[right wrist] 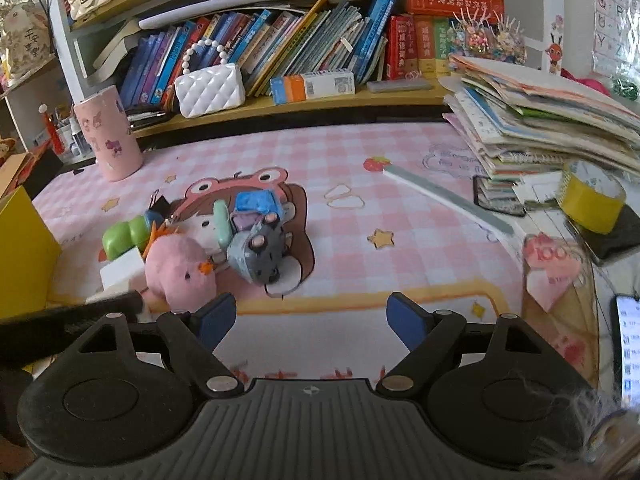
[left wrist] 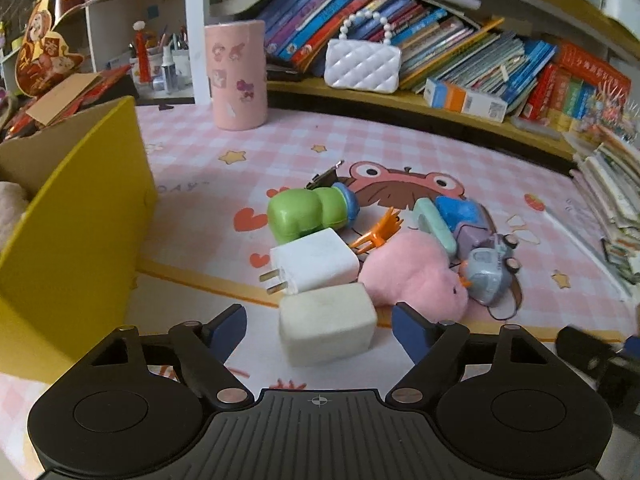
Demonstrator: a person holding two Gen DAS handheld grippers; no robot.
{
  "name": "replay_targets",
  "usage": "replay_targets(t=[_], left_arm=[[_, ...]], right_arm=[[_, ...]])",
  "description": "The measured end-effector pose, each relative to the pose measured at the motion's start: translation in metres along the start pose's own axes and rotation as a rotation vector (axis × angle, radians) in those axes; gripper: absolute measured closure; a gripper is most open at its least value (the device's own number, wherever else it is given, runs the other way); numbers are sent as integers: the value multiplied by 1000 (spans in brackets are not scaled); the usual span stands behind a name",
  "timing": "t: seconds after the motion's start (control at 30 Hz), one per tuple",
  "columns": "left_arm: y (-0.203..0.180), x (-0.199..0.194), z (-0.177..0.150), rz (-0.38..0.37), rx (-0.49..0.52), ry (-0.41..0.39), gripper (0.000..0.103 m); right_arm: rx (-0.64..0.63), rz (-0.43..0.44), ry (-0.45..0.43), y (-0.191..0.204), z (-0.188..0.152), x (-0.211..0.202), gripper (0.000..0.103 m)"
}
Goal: Organize objects
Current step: 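Grasp the white eraser block with the left tool while the right tool grasps the grey toy car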
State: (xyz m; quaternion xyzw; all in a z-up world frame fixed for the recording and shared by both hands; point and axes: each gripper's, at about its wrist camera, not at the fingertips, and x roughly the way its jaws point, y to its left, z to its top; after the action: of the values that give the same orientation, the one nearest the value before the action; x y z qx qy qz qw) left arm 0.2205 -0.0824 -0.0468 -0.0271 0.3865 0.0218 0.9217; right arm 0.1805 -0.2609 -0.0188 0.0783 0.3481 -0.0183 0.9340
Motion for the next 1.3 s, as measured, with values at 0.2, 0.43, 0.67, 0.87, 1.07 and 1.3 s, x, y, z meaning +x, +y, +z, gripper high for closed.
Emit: replay_targets(t=[0.2,0.43,0.67,0.87,1.07,1.3], left_arm=[[-3,28,2,24,-4,42,47],[10,15,6,-25,-41,51,60],[34,-25,2,-98,-77,39,60],[43,-43,-11,-113,-97,57,61],[47,-48,-8,-111,-104,36,61],[42,-52,-9,-155,-104,28,61]], right_arm=[[0,12,2,5,17,22,20],[4,47,10,17,35,56,20],[-3,82,48,28,41,89,26],[-44,61,90,39,39,116,42],[-65,42,91,33,36,118,52],[-2,33,63,6,34,78,52]])
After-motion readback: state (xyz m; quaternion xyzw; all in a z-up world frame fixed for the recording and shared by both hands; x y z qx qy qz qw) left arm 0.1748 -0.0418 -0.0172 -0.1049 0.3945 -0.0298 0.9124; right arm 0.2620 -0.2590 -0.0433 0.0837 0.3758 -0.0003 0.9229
